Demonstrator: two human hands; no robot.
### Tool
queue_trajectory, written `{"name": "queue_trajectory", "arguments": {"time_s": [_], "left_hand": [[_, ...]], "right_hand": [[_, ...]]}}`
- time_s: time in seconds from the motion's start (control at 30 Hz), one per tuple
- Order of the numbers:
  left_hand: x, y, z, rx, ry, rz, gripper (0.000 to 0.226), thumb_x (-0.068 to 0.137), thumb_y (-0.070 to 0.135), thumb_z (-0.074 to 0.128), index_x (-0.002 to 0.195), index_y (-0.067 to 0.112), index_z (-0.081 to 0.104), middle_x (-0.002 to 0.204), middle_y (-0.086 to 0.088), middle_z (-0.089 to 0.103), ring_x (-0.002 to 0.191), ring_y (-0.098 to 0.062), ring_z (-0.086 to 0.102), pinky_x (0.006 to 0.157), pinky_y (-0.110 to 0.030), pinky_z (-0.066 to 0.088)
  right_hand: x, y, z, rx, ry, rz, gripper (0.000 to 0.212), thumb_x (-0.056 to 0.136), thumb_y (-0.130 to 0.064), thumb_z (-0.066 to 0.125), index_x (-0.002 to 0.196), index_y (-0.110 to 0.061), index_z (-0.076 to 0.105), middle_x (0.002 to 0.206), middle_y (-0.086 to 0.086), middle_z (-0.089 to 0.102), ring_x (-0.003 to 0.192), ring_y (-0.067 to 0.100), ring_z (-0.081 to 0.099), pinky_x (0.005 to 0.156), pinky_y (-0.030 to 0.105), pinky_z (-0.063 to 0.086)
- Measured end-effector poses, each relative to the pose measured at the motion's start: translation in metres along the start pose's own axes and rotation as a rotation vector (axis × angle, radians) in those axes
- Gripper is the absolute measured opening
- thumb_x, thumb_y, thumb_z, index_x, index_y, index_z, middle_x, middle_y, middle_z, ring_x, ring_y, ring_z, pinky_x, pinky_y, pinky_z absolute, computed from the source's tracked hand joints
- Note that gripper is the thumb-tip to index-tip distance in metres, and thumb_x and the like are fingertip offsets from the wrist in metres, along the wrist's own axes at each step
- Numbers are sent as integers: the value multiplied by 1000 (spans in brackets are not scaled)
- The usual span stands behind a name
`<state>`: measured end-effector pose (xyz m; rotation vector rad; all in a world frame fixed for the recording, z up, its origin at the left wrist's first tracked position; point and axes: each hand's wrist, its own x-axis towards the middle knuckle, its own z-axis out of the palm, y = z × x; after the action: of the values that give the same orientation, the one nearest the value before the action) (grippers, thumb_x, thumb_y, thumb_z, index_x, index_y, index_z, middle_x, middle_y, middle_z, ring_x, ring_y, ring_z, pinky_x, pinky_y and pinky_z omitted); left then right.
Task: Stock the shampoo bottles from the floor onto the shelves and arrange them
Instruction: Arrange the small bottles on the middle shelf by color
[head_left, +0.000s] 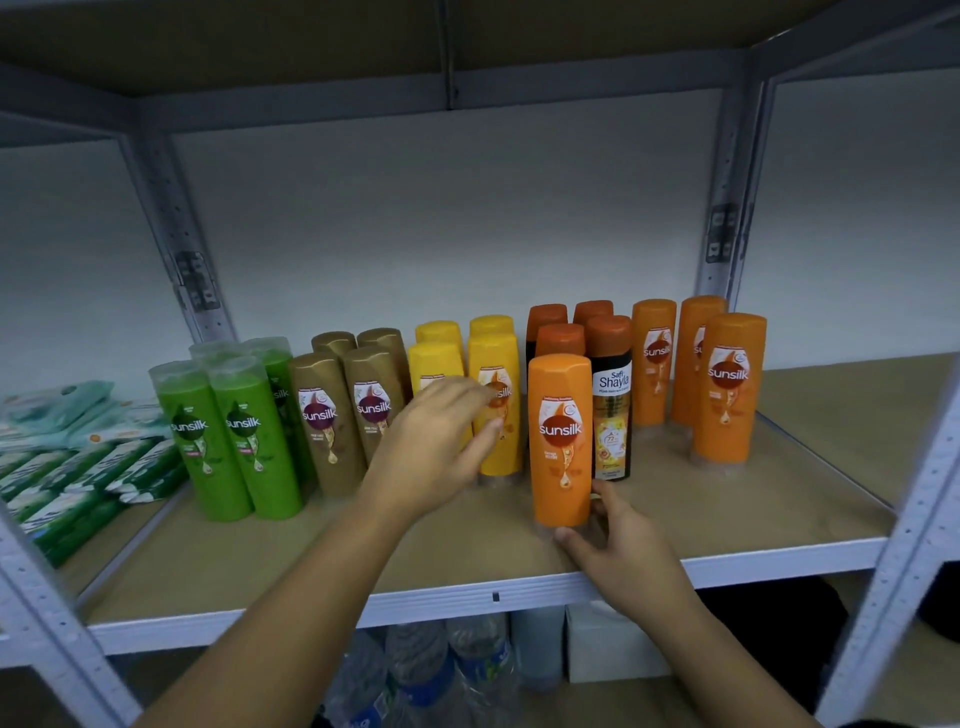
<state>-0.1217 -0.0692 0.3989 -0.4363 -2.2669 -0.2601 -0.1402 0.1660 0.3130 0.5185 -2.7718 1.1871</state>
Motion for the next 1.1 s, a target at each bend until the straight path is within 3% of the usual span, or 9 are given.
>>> {"name": "queue_trajectory", "arguments": {"time_s": [0.07, 0.2, 0.27, 0.37, 0.53, 0.6, 0.7, 0.9, 1.1], "left_hand": [[-26, 12, 14, -97, -101, -121, 42, 99, 42, 58, 131, 16, 64, 130, 2, 64, 122, -13, 56, 101, -36, 50], [-57, 27, 48, -413, -347, -441, 69, 88, 64, 61, 146, 27, 50, 142, 9, 57, 126, -6, 54, 106, -35, 50], [-62, 32, 61, -589, -405, -532, 72, 86, 61, 67, 148, 32, 45, 140, 11, 58, 125, -4, 56, 105, -37, 51], [-62, 41, 73, -669, -406, -535, 60, 89, 41, 74, 144, 33, 49, 127, 13, 65, 114, -2, 62, 102, -36, 53], [-54, 51, 85, -667, -345, -564, 48, 89, 34, 76, 132, 33, 56, 114, 17, 68, 104, 1, 64, 97, -35, 55], [-51, 56, 91, -685, -335, -590, 48, 89, 33, 76, 132, 33, 56, 114, 16, 69, 104, 0, 64, 97, -35, 55], [-49, 66, 98, -697, -337, -595, 54, 88, 36, 76, 136, 32, 53, 115, 16, 68, 104, 0, 64, 95, -34, 56], [-41, 90, 115, -691, -303, -606, 55, 88, 36, 76, 137, 33, 52, 119, 10, 70, 105, -8, 66, 96, -38, 56], [-27, 108, 119, -600, -334, -586, 53, 89, 41, 72, 135, 29, 49, 129, 1, 65, 113, -22, 64, 95, -47, 55]], "right_hand": [[-1, 1, 0, 2, 7, -4, 62, 90, -50, 65, 144, -29, 41, 139, -6, 58, 126, 17, 56, 97, 32, 47], [-5, 4, 2, 13, 19, -32, 53, 94, -47, 62, 141, -30, 44, 136, -6, 61, 122, 17, 58, 95, 32, 49], [-5, 8, 3, 3, 28, -50, 46, 96, -43, 60, 138, -29, 47, 132, -6, 63, 117, 16, 60, 91, 30, 50], [-8, 13, 0, -10, 26, -83, 41, 98, -36, 57, 137, -29, 50, 125, -7, 66, 110, 14, 62, 86, 27, 49], [-14, 27, -1, -95, 6, -148, 46, 99, -37, 53, 142, -36, 38, 119, -8, 67, 108, 14, 57, 99, 31, 43], [-15, 32, -2, -151, -5, -156, 47, 100, -40, 49, 145, -35, 35, 124, -11, 65, 111, 13, 56, 105, 29, 35], [-19, 37, -10, -164, 24, -138, 47, 101, -41, 47, 146, -34, 35, 127, -12, 63, 112, 12, 54, 105, 34, 39], [-22, 48, -27, -224, 9, -102, 45, 98, -45, 44, 141, -34, 39, 101, -8, 68, 90, 12, 56, 97, 37, 42], [-29, 48, -42, -190, -17, -37, 41, 96, -50, 43, 133, -34, 46, 118, -1, 67, 105, 21, 61, 90, 46, 51]]}}
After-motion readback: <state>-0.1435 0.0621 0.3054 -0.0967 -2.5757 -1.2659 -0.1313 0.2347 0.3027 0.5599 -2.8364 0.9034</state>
